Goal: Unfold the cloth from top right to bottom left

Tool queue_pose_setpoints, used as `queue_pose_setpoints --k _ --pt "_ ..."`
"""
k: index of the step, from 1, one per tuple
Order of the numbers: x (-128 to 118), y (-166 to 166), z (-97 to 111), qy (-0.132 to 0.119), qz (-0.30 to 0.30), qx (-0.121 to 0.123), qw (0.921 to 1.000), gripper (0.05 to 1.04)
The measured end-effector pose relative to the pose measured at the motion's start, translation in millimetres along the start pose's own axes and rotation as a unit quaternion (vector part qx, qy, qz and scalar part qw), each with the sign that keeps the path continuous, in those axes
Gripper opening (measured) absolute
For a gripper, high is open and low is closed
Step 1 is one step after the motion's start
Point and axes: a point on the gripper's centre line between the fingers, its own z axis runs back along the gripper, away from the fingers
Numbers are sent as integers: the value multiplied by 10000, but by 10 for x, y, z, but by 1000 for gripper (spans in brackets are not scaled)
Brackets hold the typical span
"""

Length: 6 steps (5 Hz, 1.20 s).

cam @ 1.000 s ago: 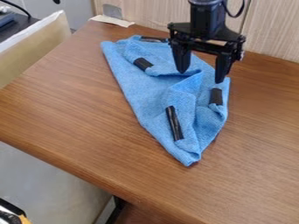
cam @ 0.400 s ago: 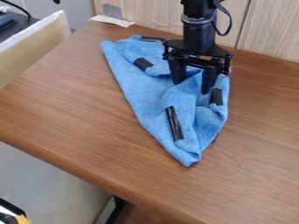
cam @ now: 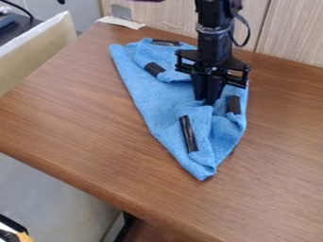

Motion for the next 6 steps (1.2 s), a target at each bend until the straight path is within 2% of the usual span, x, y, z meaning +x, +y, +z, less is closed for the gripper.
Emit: queue_pose_setpoints --k 1,2,3,4,5,6 --pt "4 0 3 -8 -8 0 10000 58" --pt "0 -5 65 -53 -22 -4 10000 52" --pt "36 38 407 -525 136 38 9985 52" --pt "-43 141 594 -758 396 30 9963 52" --pt "-254 295 808 -1023 715 14 9922 52" --pt "-572 534 897 -1181 1163 -55 9861 52"
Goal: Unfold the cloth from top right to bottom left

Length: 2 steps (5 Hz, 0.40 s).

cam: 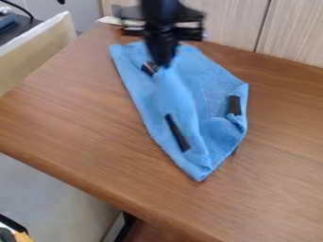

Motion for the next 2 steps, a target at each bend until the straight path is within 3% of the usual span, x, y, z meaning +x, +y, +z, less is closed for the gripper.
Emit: queue_pose_setpoints --k 2 --pt "-596 504 -54 23 362 49 9993 52"
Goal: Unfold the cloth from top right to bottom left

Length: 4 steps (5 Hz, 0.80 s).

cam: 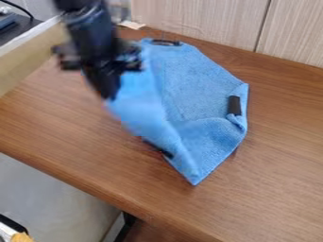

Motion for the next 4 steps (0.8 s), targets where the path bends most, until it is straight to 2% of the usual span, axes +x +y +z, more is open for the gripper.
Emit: queue_pose_setpoints --k 1,2,3,4 --pt "-181 233 -38 -89 -32 75 9999 52" --pt "-350 434 -81 -84 210 201 9995 52" --pt "-474 540 -131 -12 544 229 9983 73" --pt "-521 577 -127 91 795 340 9962 219"
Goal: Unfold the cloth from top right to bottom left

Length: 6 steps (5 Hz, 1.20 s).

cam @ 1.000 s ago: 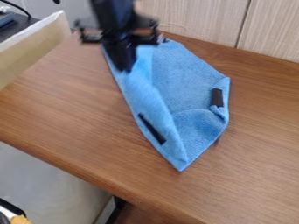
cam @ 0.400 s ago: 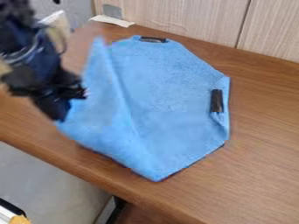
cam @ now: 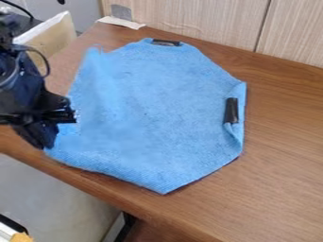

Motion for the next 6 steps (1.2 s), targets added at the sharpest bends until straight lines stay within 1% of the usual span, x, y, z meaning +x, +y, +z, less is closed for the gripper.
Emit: queue_pose_setpoints --k 1,2,3,4,6 --pt "-29 -15 41 -48 46 122 9999 475" --pt "-34 -40 84 -108 75 175 9998 788" --pt "-40 -83 100 -42 21 236 9997 1003" --pt "56 -115 164 -58 -72 325 9994 1005" --pt "113 -117 215 42 -73 433 9990 1001"
